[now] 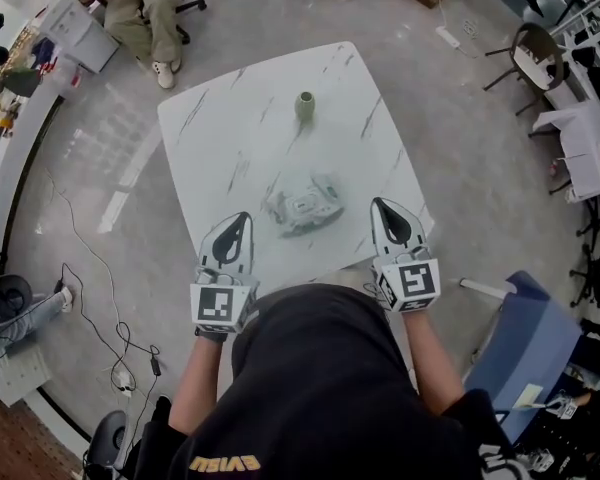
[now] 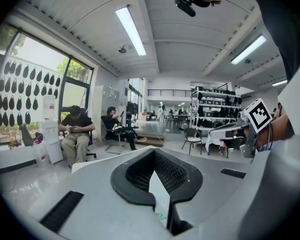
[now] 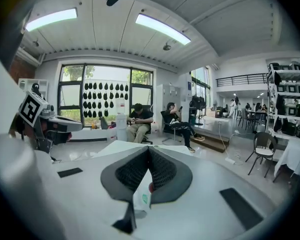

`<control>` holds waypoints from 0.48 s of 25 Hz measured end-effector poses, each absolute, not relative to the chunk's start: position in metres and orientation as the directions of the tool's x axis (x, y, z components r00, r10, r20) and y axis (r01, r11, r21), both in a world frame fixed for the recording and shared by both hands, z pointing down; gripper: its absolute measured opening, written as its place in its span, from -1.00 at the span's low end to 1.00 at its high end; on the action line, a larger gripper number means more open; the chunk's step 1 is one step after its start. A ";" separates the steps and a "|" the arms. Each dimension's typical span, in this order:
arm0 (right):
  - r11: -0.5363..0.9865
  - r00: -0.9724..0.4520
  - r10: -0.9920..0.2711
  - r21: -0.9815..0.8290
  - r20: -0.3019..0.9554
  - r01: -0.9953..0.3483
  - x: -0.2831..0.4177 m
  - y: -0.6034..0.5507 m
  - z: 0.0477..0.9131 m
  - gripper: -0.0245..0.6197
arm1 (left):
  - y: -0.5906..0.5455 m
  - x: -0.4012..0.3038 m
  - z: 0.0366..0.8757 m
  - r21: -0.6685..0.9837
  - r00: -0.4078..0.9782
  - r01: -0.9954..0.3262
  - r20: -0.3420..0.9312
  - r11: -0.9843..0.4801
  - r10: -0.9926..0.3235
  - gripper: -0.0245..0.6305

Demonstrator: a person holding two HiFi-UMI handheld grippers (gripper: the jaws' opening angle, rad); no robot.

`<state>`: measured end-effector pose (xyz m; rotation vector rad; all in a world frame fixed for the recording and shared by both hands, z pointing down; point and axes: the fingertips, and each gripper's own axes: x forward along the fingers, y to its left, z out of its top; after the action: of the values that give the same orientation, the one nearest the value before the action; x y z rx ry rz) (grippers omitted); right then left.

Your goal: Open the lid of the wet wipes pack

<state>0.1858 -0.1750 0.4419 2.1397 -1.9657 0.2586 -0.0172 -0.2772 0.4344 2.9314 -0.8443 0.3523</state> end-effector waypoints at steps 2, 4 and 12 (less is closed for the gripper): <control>-0.094 0.102 -0.957 0.042 0.271 -0.995 0.191 -0.171 0.439 -0.92 | -0.282 -0.024 0.432 0.012 0.811 -0.553 0.235 -0.833 -0.536 -0.87; -0.107 0.112 -0.958 0.032 0.266 -0.994 0.196 -0.168 0.437 -0.92 | -0.284 -0.028 0.429 0.016 0.803 -0.568 0.231 -0.823 -0.549 -0.87; -0.112 0.118 -0.962 0.038 0.245 -0.993 0.201 -0.168 0.427 -0.92 | -0.281 -0.029 0.423 0.003 0.801 -0.571 0.221 -0.821 -0.557 -0.87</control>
<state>0.2012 -0.1677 0.4271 2.1962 -1.9526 0.2357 -0.0293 -0.2815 0.4227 2.9151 -0.9141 0.3255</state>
